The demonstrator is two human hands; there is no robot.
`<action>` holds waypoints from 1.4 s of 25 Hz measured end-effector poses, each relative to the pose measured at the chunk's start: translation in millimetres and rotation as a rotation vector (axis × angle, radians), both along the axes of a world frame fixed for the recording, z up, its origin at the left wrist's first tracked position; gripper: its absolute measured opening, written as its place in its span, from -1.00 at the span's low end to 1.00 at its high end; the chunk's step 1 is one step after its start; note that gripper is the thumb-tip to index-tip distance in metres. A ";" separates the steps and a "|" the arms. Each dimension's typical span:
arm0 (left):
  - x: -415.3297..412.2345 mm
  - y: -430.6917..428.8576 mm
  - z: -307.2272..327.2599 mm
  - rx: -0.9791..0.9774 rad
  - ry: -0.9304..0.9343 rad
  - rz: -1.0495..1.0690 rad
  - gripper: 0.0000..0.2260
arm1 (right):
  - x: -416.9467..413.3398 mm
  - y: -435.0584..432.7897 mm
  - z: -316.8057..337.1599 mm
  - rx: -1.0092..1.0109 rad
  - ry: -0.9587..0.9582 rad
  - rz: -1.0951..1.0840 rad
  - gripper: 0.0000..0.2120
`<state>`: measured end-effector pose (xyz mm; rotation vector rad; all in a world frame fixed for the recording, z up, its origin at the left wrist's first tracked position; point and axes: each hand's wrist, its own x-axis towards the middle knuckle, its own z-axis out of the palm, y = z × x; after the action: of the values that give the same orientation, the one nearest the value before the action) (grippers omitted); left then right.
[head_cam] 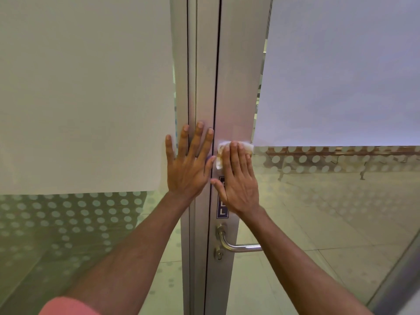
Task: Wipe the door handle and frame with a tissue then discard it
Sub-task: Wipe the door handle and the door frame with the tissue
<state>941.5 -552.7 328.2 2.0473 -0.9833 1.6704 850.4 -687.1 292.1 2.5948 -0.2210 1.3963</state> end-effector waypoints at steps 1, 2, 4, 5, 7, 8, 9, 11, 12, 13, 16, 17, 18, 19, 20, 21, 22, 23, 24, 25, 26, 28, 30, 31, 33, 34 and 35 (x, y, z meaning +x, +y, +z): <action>-0.1 0.2 0.1 0.000 0.001 -0.001 -0.43 | 3.5 0.3 6.1 0.021 -0.013 -0.005 -0.23; -0.5 0.1 -0.3 -0.003 -0.001 -0.005 -0.43 | 2.8 1.4 0.6 0.027 -0.006 -0.003 -0.23; -1.1 0.6 -0.4 -0.006 -0.003 -0.007 -0.43 | -8.8 6.1 -35.3 0.030 0.068 0.004 -0.23; -1.3 0.7 -0.7 -0.005 -0.003 -0.007 -0.43 | -18.6 7.0 -55.1 0.029 0.116 0.002 -0.23; -1.3 0.4 -1.0 -0.005 -0.006 0.000 -0.43 | -28.9 -1.7 -69.3 0.020 0.147 -0.007 -0.23; -0.9 0.5 -0.5 -0.005 -0.006 0.002 -0.44 | -27.1 -5.0 -60.4 0.028 0.124 -0.021 -0.22; -0.4 0.3 -0.5 -0.008 -0.006 -0.001 -0.44 | -22.5 -6.8 -44.3 0.046 0.084 -0.038 -0.21; -0.1 -0.3 -1.3 -0.014 -0.010 -0.007 -0.44 | -10.5 -10.1 -6.8 0.080 0.013 -0.037 -0.19; -0.3 -0.8 -1.9 -0.015 -0.015 -0.009 -0.44 | -6.5 -10.7 3.6 0.086 -0.007 -0.027 -0.18; -0.1 -1.3 -2.1 -0.016 -0.021 -0.009 -0.44 | -5.0 -10.2 5.5 0.079 -0.015 -0.021 -0.18; 0.2 -0.5 -0.2 -0.018 -0.016 -0.004 -0.44 | -17.5 -11.1 -16.9 0.006 0.049 -0.016 -0.17; 0.4 -0.7 -0.6 -0.019 -0.017 -0.006 -0.44 | -22.4 -13.8 -23.5 -0.018 0.067 -0.024 -0.17; 0.5 -1.0 -1.6 -0.020 -0.018 -0.004 -0.44 | -23.7 -16.8 -22.6 -0.029 0.065 -0.037 -0.18; 0.8 -1.1 -2.1 -0.019 -0.018 -0.002 -0.44 | -20.6 -18.4 -14.4 -0.024 0.039 -0.047 -0.18; 1.1 -1.5 -2.5 -0.019 -0.018 -0.003 -0.44 | -15.2 -18.6 -2.4 -0.007 0.007 -0.050 -0.18; 1.3 -1.8 -2.6 -0.020 -0.020 -0.005 -0.44 | -9.9 -17.1 9.1 0.020 -0.014 -0.034 -0.18; 1.0 -2.0 -2.4 -0.019 -0.020 -0.006 -0.44 | -6.5 -14.4 14.9 0.038 -0.019 -0.014 -0.18; 0.8 -1.6 -1.9 -0.019 -0.018 -0.006 -0.44 | -6.6 -11.6 13.1 0.029 -0.007 -0.003 -0.19; 0.9 -1.5 -1.4 -0.019 -0.016 -0.004 -0.44 | -9.2 -10.7 4.7 -0.006 0.013 0.002 -0.19; 0.8 -0.8 -1.7 -0.017 -0.015 -0.004 -0.44 | -15.1 -11.4 -7.5 -0.047 0.041 0.000 -0.19; 0.4 -1.0 -2.3 -0.016 -0.018 -0.006 -0.44 | -22.5 -14.1 -16.5 -0.085 0.068 0.000 -0.19; 0.4 -0.7 -2.7 -0.016 -0.021 -0.002 -0.44 | -24.7 -22.8 -11.7 -0.123 0.060 -0.003 -0.19; 1.2 -1.2 -1.9 -0.018 -0.020 -0.002 -0.44 | -13.0 -22.3 13.5 -0.076 0.003 -0.014 -0.17; 1.3 -1.6 -1.4 -0.019 -0.019 -0.004 -0.44 | -6.6 -20.1 24.1 -0.042 -0.006 0.003 -0.15; 0.7 -1.8 -0.8 -0.021 -0.019 -0.014 -0.44 | -1.1 -15.4 19.2 -0.066 0.045 0.048 -0.15; 0.8 -1.9 -1.5 -0.024 -0.021 -0.017 -0.45 | -3.7 -14.0 3.2 -0.117 0.107 0.065 -0.16; 0.9 -1.7 -2.2 -0.025 -0.021 -0.019 -0.45 | -10.5 -13.2 -17.6 -0.165 0.179 0.073 -0.18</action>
<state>942.4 -554.3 325.9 2.0025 -0.9808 1.6897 839.9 -700.4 274.4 2.5920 0.0141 1.1410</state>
